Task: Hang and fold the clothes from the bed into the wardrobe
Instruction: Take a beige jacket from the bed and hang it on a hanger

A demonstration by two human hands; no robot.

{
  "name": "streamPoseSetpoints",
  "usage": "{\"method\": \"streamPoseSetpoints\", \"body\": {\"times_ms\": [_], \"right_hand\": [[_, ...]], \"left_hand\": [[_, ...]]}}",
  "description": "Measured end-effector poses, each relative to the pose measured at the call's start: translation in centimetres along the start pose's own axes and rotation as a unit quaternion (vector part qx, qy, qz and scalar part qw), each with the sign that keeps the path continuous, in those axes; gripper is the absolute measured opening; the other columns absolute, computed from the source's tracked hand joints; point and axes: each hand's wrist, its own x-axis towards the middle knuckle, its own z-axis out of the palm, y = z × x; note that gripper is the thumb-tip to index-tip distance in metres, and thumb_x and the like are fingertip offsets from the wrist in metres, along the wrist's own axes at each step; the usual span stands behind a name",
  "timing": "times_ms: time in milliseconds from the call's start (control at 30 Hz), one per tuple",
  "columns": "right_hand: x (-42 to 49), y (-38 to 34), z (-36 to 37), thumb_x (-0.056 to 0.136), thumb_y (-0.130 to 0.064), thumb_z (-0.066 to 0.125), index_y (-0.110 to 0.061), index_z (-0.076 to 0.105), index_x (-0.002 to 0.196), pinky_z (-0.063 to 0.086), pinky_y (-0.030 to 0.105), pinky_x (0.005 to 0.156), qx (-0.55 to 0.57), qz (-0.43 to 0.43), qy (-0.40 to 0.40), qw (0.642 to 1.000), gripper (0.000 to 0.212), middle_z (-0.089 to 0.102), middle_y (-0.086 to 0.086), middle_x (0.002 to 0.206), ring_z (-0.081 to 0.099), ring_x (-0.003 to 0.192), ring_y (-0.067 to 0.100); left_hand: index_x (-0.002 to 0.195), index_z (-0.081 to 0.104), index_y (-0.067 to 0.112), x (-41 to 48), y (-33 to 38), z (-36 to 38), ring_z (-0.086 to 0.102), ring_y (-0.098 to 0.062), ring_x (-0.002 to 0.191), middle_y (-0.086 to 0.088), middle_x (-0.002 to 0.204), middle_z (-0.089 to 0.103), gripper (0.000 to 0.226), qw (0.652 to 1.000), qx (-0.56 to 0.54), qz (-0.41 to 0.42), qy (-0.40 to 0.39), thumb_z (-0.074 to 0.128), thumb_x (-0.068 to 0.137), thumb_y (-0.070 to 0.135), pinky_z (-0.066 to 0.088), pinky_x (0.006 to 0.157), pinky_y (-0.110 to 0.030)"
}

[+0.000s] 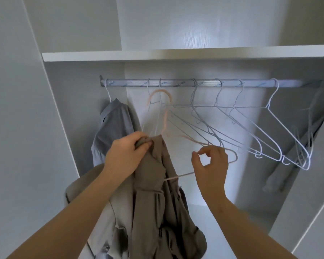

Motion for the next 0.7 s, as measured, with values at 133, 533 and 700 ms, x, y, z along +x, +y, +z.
{"method": "streamPoseSetpoints", "body": {"times_ms": [133, 533, 700], "right_hand": [[-0.8, 1.7, 0.6, 0.08, -0.012, 0.067, -0.026, 0.052, 0.07, 0.039, 0.005, 0.061, 0.024, 0.126, -0.178, 0.976, 0.023, 0.056, -0.009, 0.07, 0.051, 0.062, -0.002], [-2.9, 5.4, 2.5, 0.089, -0.014, 0.038, -0.028, 0.048, 0.074, 0.042, 0.029, 0.08, -0.324, 0.163, -0.418, 0.833, 0.022, 0.052, -0.009, 0.073, 0.054, 0.08, 0.016], [-0.2, 6.9, 1.6, 0.092, -0.006, 0.039, -0.013, 0.065, 0.101, 0.042, 0.028, 0.08, -0.231, 0.238, -0.32, 0.888, 0.028, 0.062, 0.006, 0.094, 0.056, 0.091, 0.025]], "left_hand": [[0.091, 0.069, 0.019, 1.5, 0.5, -2.1, 0.053, 0.01, 0.071, 0.02, 0.073, 0.058, 0.009, 0.999, -0.02, -0.012, 0.026, 0.063, 0.085, 0.022, 0.033, 0.067, 0.004], [0.077, 0.058, 0.045, 4.0, 1.3, -7.6, 0.054, 0.019, 0.076, 0.034, 0.075, 0.062, 0.021, 0.992, -0.101, 0.056, 0.057, 0.063, 0.084, 0.026, 0.04, 0.071, -0.003], [0.084, 0.061, 0.031, 3.4, -1.8, -9.0, 0.054, 0.017, 0.073, 0.021, 0.074, 0.062, 0.007, 0.997, -0.002, 0.066, 0.029, 0.056, 0.08, 0.032, 0.038, 0.071, -0.006]]}}
